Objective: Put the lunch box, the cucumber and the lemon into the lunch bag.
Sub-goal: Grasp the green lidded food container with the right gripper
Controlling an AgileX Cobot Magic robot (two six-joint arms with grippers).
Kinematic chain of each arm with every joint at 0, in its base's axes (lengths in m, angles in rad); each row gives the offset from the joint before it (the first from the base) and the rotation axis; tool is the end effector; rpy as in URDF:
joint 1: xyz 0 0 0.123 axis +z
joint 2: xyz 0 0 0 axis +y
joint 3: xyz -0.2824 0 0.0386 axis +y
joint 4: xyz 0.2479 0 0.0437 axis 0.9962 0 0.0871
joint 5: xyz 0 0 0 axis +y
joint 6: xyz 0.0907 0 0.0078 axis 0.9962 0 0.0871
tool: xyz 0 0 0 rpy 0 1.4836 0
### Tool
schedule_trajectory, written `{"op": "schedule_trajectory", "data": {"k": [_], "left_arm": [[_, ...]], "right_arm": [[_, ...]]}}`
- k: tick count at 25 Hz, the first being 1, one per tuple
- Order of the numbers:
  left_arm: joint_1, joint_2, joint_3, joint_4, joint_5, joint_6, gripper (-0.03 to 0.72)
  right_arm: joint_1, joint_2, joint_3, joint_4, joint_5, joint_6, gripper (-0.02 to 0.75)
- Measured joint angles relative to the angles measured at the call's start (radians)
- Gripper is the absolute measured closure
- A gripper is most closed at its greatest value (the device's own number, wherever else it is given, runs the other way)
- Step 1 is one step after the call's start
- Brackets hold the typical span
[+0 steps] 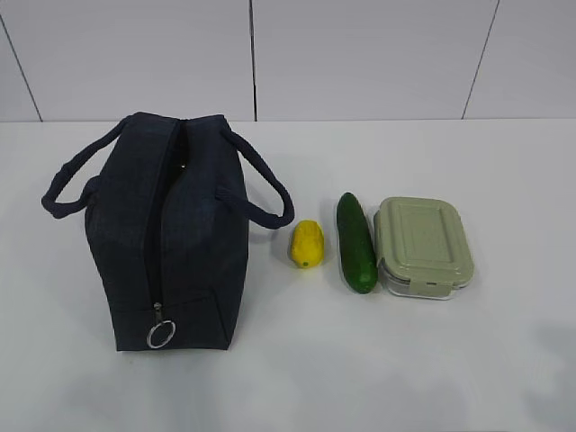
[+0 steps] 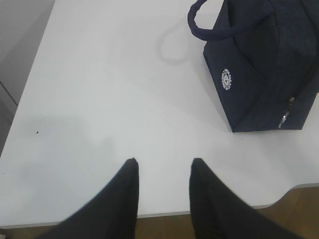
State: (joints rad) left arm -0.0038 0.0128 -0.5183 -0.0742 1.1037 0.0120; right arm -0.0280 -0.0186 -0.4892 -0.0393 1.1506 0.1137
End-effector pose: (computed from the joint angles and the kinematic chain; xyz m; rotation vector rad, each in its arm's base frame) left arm -0.0070 -0.0060 0.2790 0.0221 2.0804 -0.0843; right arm -0.0105 -0.0030 0.2670 0.1546 2.1201 0.0031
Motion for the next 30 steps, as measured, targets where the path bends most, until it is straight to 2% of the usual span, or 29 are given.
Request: {"op": "schedule_trajectory", "data": {"k": [30], "left_arm": [[0.0, 0.0, 0.0, 0.0, 0.0, 0.0, 0.443]], "right_arm": [[0.0, 0.0, 0.0, 0.023, 0.0, 0.0, 0.377]]}}
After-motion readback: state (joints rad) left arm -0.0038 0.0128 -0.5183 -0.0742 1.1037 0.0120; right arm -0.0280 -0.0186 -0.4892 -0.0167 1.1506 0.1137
